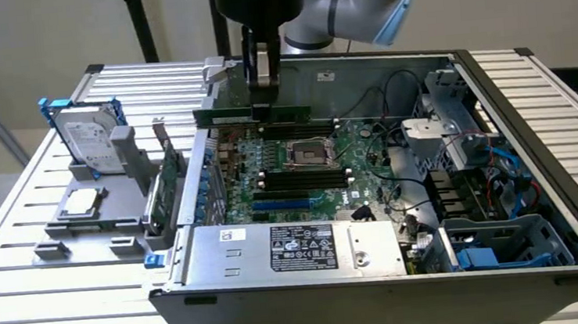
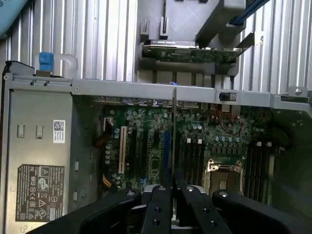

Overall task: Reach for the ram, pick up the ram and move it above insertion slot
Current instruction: 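Pick up the ram and move it above insertion slot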

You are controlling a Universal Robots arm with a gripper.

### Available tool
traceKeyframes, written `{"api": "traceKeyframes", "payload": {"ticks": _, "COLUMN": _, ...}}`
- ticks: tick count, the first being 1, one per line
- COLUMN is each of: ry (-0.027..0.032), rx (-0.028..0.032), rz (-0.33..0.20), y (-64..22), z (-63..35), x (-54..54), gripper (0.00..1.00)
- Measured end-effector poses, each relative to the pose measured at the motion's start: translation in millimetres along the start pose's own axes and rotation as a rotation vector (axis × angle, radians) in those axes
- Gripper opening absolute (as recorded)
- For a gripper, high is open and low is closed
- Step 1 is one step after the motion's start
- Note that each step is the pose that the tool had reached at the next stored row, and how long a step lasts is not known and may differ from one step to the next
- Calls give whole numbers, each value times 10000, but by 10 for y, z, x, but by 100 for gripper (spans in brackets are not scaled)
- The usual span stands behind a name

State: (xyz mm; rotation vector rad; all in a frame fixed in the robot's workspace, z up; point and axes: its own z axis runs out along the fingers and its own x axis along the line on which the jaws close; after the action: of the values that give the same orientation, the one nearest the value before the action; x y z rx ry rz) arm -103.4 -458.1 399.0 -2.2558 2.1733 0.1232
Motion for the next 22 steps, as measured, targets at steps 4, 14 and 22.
{"api": "traceKeyframes", "payload": {"ticks": 4, "ry": 0, "rx": 0, "rz": 0, "y": -129, "z": 20, "x": -102, "gripper": 13}}
{"api": "traceKeyframes", "payload": {"ticks": 14, "ry": 45, "rx": 0, "rz": 12, "y": -460, "z": 95, "x": -298, "gripper": 13}}
{"api": "traceKeyframes", "payload": {"ticks": 22, "ry": 46, "rx": 22, "rz": 155, "y": -592, "z": 124, "x": -355, "gripper": 13}}
